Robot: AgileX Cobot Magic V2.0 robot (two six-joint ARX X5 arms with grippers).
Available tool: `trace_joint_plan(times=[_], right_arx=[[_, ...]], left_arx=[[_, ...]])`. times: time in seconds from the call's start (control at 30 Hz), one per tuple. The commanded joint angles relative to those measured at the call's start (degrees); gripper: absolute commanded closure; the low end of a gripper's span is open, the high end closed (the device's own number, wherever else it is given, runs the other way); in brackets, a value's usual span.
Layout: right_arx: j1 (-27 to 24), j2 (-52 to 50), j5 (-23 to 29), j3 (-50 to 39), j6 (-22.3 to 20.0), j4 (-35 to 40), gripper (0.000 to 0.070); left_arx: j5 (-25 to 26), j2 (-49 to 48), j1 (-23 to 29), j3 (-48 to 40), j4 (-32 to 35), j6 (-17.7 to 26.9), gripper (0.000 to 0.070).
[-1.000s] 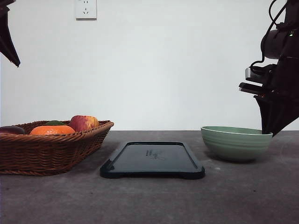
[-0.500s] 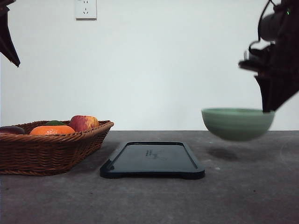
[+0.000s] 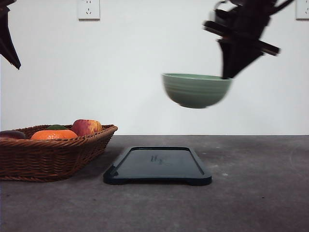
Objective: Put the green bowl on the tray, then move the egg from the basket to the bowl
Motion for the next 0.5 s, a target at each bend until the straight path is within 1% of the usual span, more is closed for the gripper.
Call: trace_joint_plan(times=[0.0, 0.2, 0.33, 0.47], right_arx=[[1.8, 2.4, 0.0, 2.6, 1.1, 0.7, 0.0698], [6.1, 7.9, 0.1, 7.5, 2.6, 0.7, 0.0698], [7.3, 11.9, 0.1, 9.0, 3.3, 0.7, 0.0698], [7.3, 15.1, 0.1, 9.2, 3.7, 1.1, 0.0698]], left_arx=[[0.2, 0.3, 0.0, 1.4, 0.3, -0.1, 0.0390], [0.2, 0.3, 0.0, 1.4, 0.2, -0.1, 0.0390], [0.2, 0.3, 0.0, 1.4, 0.0, -0.1, 0.0390], [0.2, 0.3, 0.0, 1.4, -0.1, -0.1, 0.0389]])
